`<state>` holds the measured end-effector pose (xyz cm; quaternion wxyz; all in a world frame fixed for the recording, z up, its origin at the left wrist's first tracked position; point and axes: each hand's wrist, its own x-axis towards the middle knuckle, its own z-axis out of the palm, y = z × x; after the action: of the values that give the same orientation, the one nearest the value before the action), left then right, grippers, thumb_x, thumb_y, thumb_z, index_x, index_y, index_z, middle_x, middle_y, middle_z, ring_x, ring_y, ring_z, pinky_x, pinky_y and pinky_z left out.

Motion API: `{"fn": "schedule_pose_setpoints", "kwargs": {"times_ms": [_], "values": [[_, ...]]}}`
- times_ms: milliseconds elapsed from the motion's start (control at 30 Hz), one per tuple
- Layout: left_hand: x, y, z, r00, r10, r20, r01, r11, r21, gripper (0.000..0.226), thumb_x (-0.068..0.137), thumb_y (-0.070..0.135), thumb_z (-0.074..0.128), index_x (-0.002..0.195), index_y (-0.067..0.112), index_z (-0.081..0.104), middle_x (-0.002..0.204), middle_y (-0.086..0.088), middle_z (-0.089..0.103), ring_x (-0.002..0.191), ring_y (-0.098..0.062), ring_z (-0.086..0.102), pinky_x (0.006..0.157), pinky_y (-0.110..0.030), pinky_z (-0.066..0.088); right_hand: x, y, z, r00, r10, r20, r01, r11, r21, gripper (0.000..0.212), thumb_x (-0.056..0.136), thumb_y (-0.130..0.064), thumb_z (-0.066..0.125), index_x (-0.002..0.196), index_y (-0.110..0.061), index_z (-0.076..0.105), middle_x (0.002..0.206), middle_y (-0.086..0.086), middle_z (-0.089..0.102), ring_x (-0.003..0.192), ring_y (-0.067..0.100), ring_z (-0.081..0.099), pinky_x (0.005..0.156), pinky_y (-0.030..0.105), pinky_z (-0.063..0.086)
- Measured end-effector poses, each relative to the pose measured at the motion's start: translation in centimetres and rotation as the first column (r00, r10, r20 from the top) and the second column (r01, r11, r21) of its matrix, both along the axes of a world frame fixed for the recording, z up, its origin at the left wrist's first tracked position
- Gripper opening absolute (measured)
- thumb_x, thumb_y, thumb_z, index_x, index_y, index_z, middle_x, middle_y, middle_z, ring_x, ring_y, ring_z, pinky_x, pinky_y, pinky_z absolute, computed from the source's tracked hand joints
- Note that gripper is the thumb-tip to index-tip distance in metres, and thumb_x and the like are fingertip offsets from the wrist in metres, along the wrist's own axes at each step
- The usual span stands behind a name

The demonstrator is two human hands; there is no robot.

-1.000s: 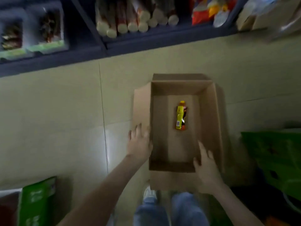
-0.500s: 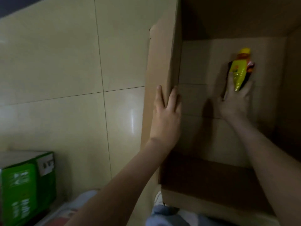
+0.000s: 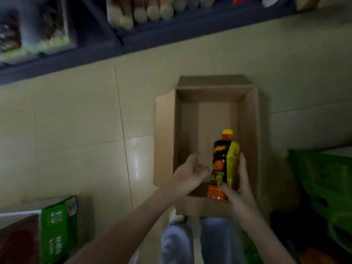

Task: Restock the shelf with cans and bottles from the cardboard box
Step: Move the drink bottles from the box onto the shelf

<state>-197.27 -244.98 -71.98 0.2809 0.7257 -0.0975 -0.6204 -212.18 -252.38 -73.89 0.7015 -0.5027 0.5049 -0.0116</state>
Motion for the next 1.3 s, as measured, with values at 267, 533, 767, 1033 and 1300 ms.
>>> {"fn": "schedule_pose_setpoints", "kwargs": {"times_ms": [267,533,767,1033,1300], "values": [[-3.7,-3.2,23.1,0.984,-0.142,-0.103,0.090,0.912,-0.401,0.051,0.080,0.017,0.076,0.120,0.030,0.048,0.117,0.006,0.064,0.099,0.000,0.065,0.080,-0.019,0.052,-4.9,1.5,24.5,0.974,-0.018,0.226,0.081,0.958,-0.274,0.097,0.082,-0.013,0.069,0.140,-0.064,0.011,0.144,-0.036,0.022,0.137,-0.005,0.030,0.112,0.031,0.034],[-13.9,-2.9,43.4,0.870,-0.471,0.142,0.437,0.606,-0.665,0.089,0.062,0.029,0.085,0.139,0.035,0.041,0.119,-0.004,0.066,0.103,-0.018,0.067,0.093,-0.035,0.053,-16.0,5.6,45.3,0.920,-0.196,0.341,0.359,0.770,-0.528,0.101,0.079,-0.021,0.072,0.143,-0.047,-0.002,0.136,-0.022,0.039,0.115,-0.005,0.055,0.083,0.025,0.055],[-26.8,2.8,56.8,0.703,-0.512,0.494,0.647,0.171,-0.743,0.083,0.056,0.046,0.080,0.124,0.062,0.036,0.092,-0.002,0.063,0.084,-0.010,0.061,0.081,-0.030,0.053,-30.0,14.8,56.1,0.818,-0.236,0.524,0.560,0.537,-0.631,0.104,0.069,-0.021,0.072,0.139,-0.049,0.000,0.135,-0.012,0.050,0.117,0.003,0.057,0.095,0.027,0.050],[-48.8,15.1,63.6,0.641,-0.374,0.670,0.641,-0.219,-0.736,0.084,0.074,0.041,0.078,0.132,0.067,0.023,0.082,0.027,0.064,0.087,0.003,0.061,0.084,-0.023,0.050,-50.6,28.7,64.2,0.853,-0.306,0.423,0.513,0.338,-0.789,0.114,0.081,-0.024,0.070,0.145,-0.039,-0.024,0.148,-0.008,0.038,0.132,0.007,0.044,0.107,0.033,0.041],[-64.0,21.0,69.3,0.594,-0.376,0.711,0.569,-0.428,-0.702,0.084,0.080,0.037,0.073,0.136,0.064,0.018,0.097,0.027,0.058,0.097,0.009,0.055,0.083,-0.009,0.043,-63.7,36.8,70.3,0.722,-0.599,0.345,0.425,-0.010,-0.905,0.127,0.066,-0.006,0.085,0.146,-0.029,-0.010,0.120,-0.028,0.043,0.102,-0.027,0.048,0.077,-0.002,0.040]]}}
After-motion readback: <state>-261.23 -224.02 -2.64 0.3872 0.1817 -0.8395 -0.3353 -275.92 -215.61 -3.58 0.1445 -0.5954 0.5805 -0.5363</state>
